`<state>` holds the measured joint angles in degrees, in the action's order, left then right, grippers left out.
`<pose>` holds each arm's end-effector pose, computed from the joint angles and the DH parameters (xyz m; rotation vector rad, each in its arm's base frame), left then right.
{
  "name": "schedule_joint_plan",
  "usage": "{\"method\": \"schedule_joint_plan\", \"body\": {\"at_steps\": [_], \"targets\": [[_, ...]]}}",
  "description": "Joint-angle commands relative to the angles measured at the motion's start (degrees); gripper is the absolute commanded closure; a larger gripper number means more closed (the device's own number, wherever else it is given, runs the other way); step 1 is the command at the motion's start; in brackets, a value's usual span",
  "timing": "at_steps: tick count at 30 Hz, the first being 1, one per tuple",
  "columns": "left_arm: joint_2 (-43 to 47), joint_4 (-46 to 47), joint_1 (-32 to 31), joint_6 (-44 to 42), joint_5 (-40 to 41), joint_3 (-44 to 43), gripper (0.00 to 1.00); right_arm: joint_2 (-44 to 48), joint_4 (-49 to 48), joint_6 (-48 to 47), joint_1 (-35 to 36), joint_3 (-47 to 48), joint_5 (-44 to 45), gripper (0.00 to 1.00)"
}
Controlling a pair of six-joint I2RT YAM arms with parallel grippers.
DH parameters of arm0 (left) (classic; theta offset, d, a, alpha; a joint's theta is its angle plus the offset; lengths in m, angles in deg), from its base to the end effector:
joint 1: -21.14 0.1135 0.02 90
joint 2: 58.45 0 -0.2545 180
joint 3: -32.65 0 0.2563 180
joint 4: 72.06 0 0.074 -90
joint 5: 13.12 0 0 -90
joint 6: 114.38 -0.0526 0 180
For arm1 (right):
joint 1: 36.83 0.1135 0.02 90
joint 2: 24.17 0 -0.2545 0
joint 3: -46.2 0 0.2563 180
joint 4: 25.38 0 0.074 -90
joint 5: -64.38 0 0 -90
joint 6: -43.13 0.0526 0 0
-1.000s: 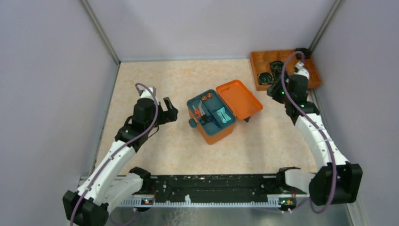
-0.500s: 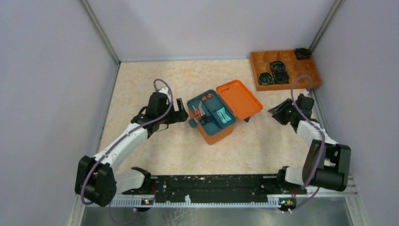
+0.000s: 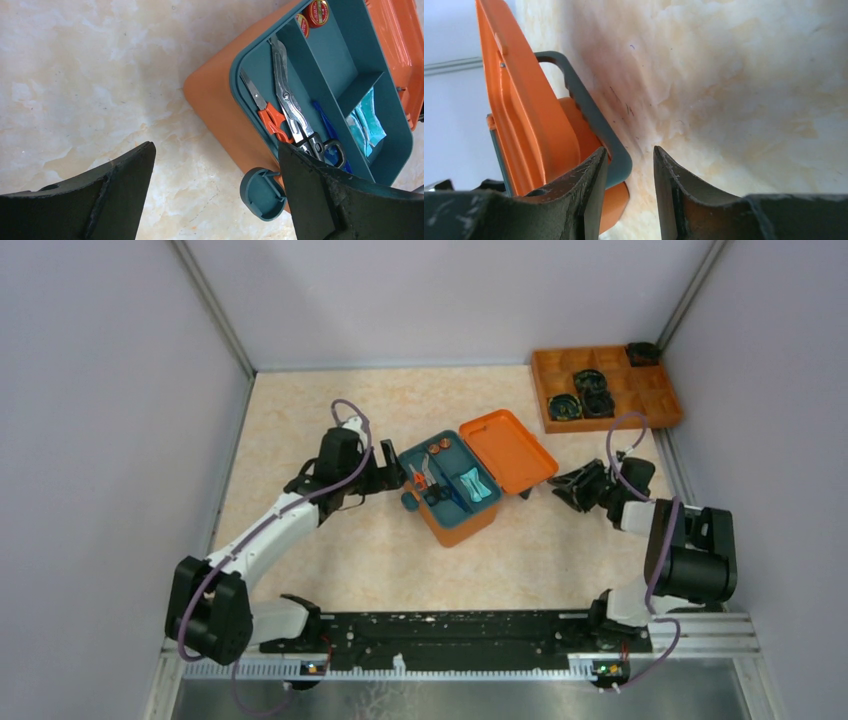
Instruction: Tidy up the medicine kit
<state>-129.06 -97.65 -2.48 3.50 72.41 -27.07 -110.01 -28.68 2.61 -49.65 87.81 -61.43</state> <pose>0.2630 -0.1195 0.2300 -0.0397 2.2676 -0.5765 0.2733 -0.0306 0.1121 0.9044 2.1557 1.0413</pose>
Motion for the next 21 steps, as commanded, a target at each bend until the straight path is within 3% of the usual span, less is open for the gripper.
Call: {"method": "schedule_joint_plan", "body": {"at_steps": [1,11,18,21], "targets": [[-2.52,2.22,0.24,1.17,-1.84,-1.54,0.01,-3.24,-14.99,6.14,-0.36,-1.54,-7.60,0.61],[-5.91,2.14,0.24,2.25,-3.25,-2.47,0.01,-6.23,-40.73,20.10,-0.31,-5.73,-12.84,0.60],[-5.17,1.58,0.24,2.05,-2.52,-1.80,0.01,-10.99,-70.43,36.42,-0.28,-6.64,-16.49,0.60],[-5.15,1.73,0.24,2.26,-2.78,-1.44,0.01,-12.04,-78.19,41.57,-0.21,-6.21,-17.76,0.59]]}}
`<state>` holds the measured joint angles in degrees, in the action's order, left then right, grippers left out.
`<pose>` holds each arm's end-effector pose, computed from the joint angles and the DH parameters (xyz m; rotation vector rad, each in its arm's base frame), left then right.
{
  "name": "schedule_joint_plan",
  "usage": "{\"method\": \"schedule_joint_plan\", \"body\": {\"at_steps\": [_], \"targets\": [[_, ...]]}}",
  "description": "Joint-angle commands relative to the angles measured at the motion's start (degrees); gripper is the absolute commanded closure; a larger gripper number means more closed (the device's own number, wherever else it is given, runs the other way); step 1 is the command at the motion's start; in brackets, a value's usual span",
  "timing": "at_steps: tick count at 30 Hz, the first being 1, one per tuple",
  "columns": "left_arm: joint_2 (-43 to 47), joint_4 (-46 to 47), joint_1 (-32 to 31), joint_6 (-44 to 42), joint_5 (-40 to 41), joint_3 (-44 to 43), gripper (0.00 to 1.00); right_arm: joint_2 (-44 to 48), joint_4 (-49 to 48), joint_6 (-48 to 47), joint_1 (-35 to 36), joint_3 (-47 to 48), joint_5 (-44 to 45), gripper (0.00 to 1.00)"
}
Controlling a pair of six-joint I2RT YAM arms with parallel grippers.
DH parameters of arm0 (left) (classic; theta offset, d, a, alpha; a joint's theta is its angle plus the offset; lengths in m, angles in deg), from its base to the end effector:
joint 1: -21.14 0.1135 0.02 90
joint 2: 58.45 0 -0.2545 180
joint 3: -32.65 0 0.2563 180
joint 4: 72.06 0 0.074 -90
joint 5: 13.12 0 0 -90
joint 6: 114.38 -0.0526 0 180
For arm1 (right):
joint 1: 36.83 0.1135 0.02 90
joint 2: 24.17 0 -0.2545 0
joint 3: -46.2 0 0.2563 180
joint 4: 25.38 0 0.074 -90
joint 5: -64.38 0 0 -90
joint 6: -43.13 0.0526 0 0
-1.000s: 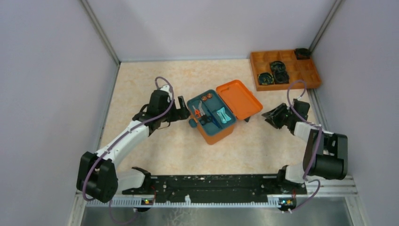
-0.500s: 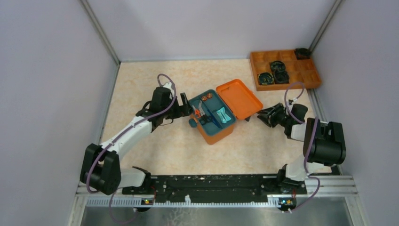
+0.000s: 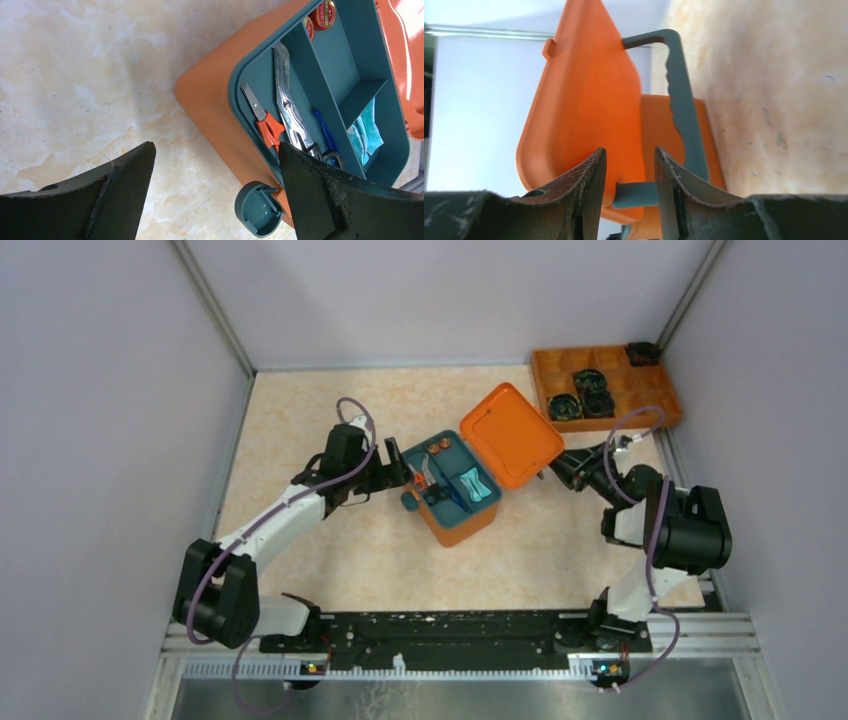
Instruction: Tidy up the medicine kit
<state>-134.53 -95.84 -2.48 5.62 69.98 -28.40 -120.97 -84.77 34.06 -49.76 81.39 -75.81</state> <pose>0.2766 -0.1279 0.2150 -0.0622 2.3204 -0.6261 0.2815 -0.0232 0.1366 0.7150 1.7112 1.5661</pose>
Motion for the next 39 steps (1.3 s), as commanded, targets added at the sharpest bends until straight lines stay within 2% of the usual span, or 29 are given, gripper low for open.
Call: {"method": "schedule_joint_plan", "body": {"at_steps": [1,4,7,10,14,16,19,28,34,39], "targets": [[0.21,-0.05,0.22,0.19,-0.47,-0.01,0.01,-0.97,-22.99,10.98,0.03,0.45,-3.68,0.59],[0.33,-0.11,0.24,0.07,-0.65,0.21,0.02,1.06,-21.36,10.57,1.18,1.20,-4.46,0.59],[0.48,-0.27,0.24,-0.20,-0.37,0.23,0.01,5.90,-11.05,4.47,2.61,2.73,-4.93,0.58],[0.74,-0.33,0.24,-0.20,-0.14,0.06,0.02,14.49,12.19,-7.99,4.42,6.42,-3.82,0.57],[0.60,-0.23,0.23,-0.05,-0.43,0.28,0.02,24.62,49.28,-33.14,9.39,16.18,4.11,0.54],[0.34,-0.17,0.16,0.10,-0.62,0.33,0.02,26.48,57.86,-38.33,11.45,19.90,6.63,0.54],[0.40,-0.03,0.15,0.23,-0.76,0.52,0.02,26.62,59.84,-38.84,12.56,21.35,4.84,0.54],[3.39,-1.28,0.20,0.64,1.26,0.83,0.02,24.53,67.86,-45.00,22.72,25.27,5.90,0.54],[13.00,-3.16,0.28,3.87,8.07,3.46,0.02,23.42,70.87,-46.85,27.62,29.79,6.79,0.54],[23.77,-5.80,0.19,8.51,13.60,8.56,0.01,22.53,78.79,-52.23,29.53,34.12,9.90,0.54]]}}
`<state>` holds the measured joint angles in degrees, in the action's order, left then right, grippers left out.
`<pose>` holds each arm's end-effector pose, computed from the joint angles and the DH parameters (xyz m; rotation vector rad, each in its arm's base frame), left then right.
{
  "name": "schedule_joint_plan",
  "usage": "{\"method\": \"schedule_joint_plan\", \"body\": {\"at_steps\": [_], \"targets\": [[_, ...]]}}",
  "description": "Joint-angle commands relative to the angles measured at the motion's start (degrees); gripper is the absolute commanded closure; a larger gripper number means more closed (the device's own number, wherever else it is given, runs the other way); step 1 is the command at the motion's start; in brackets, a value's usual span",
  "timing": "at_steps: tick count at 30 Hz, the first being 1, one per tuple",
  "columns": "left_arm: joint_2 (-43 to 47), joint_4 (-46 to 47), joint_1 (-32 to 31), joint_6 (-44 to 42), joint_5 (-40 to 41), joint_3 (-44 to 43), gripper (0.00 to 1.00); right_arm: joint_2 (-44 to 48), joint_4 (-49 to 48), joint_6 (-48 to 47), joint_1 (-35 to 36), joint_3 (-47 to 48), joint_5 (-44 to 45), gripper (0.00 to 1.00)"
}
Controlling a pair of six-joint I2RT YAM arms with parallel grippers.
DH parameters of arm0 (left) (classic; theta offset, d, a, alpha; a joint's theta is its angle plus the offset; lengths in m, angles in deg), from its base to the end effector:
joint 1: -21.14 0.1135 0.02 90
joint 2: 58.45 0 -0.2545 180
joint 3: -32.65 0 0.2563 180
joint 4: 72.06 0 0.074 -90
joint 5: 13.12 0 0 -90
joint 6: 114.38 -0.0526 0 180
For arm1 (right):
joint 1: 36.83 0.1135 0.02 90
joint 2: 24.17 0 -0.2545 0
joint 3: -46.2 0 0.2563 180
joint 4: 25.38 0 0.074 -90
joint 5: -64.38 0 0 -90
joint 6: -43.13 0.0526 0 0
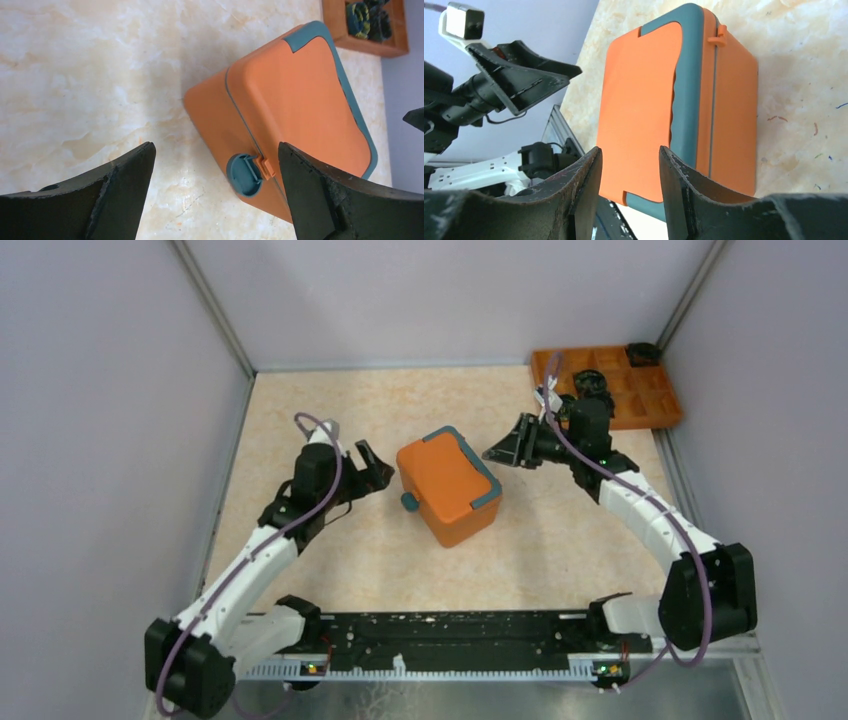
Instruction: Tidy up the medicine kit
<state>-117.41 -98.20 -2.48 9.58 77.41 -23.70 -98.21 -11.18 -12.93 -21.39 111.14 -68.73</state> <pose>0.2346 -0.1020 0.2590 -0.1977 2.1200 -0.5984 0.2857 0.1162 0.2732 -0.1942 2.0840 1.2839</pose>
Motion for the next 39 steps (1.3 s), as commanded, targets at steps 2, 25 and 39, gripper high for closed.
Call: {"method": "schedule_joint_plan", "body": {"at_steps": [2,25,39], "targets": [[10.62,-3.76,0.21,5.74,7.70,5.99,0.01,-0.18,5.15,-5.12,1.17,4.42,3.59,0.54],[9.01,19.37,-0.12,8.73,-17.16,16.61,0.01,-11.67,8.12,-14.44,7.30,10.88,15.64,0.02],[1.32,25.98,-4.17,16.17,-18.52,18.72,0.01,-17.65,10.22,-15.39,10.84,12.39,14.92,0.05]]}}
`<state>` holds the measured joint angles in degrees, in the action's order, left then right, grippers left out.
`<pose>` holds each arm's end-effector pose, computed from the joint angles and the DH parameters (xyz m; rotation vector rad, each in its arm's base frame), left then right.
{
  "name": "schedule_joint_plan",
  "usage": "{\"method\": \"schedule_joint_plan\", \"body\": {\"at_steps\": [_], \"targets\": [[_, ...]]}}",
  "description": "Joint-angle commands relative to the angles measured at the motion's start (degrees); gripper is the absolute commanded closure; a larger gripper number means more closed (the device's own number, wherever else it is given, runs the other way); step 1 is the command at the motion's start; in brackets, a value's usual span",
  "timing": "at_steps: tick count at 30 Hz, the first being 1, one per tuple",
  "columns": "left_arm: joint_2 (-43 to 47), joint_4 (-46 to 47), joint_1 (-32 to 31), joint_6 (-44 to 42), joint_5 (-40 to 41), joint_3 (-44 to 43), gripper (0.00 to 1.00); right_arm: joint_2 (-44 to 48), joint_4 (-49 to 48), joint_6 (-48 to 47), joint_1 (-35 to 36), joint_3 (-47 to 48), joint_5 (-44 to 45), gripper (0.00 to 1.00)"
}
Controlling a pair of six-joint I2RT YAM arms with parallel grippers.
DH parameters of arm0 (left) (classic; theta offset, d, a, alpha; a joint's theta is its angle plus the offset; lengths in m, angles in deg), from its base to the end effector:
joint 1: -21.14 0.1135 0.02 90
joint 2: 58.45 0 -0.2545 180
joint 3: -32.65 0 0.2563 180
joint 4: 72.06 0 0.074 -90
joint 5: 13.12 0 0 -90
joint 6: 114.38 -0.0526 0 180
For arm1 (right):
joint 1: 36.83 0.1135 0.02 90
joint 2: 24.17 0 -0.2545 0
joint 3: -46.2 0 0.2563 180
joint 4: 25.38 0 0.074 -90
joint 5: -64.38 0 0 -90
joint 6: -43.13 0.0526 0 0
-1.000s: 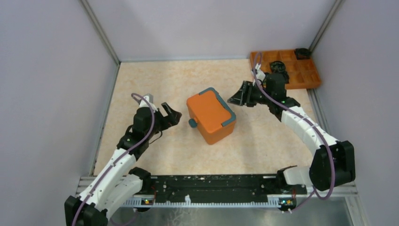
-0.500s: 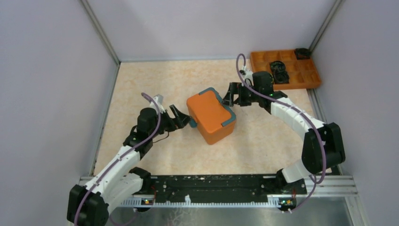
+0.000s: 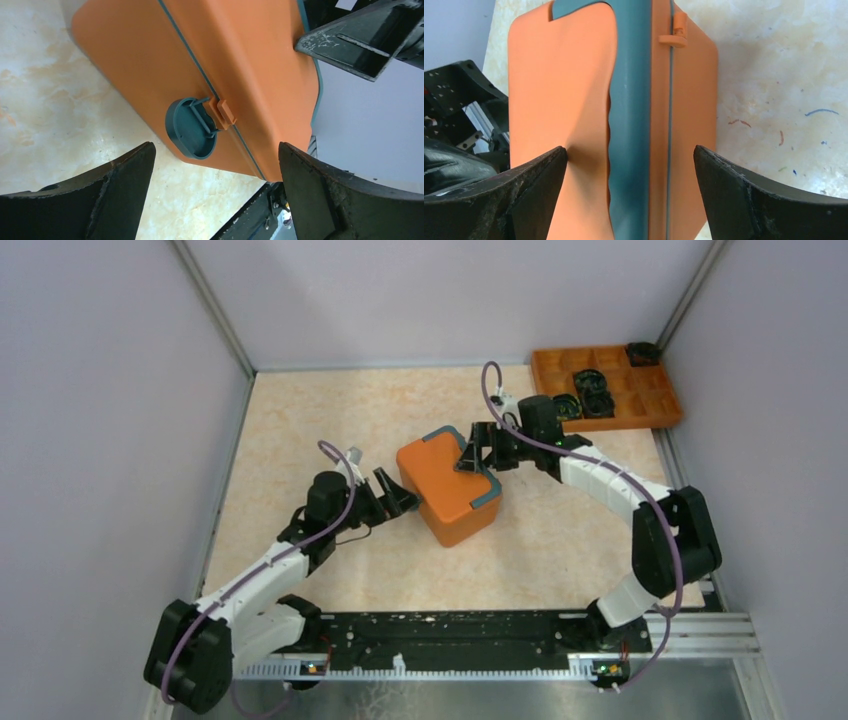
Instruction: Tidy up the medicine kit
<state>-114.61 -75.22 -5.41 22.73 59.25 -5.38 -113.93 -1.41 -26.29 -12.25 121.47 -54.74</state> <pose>0.2053 -0.1204 0.2001 -0.1552 2.0986 -1.1172 0.3176 0.1734 0.2293 -0.3704 2.3003 0.9830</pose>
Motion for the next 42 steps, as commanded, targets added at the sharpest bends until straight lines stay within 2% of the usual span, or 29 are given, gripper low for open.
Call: {"method": "schedule_joint_plan", "body": {"at_steps": [1,13,21,39,42], "targets": [[-1.93,3.07,-1.53,3.32,-0.09,0.14,0.01,-2.11,0.70,-2.18,1.90,2.07,1.18,0.05],[-7.84,0.51,-2.08,3.48,-0.85,-6.01,0.01,-1.94,0.28,-0.96,2.59,1.01,3.09,0.12],[-5.41,-4.46,-2.13,1.62,1.38,-8.56,0.11,-2.23,-0.29,-0.63,2.75,0.20,3.20,0.13],[-4.84,-4.48,-2.45,0.88,0.32,-10.37,0.31,-4.88,0.51,-0.77,3.95,1.13,3.30,0.16],[-4.91,-4.41,-2.60,0.96,0.12,-10.81,0.34,-5.30,1.25,-1.27,4.31,1.65,3.69,0.20]]}}
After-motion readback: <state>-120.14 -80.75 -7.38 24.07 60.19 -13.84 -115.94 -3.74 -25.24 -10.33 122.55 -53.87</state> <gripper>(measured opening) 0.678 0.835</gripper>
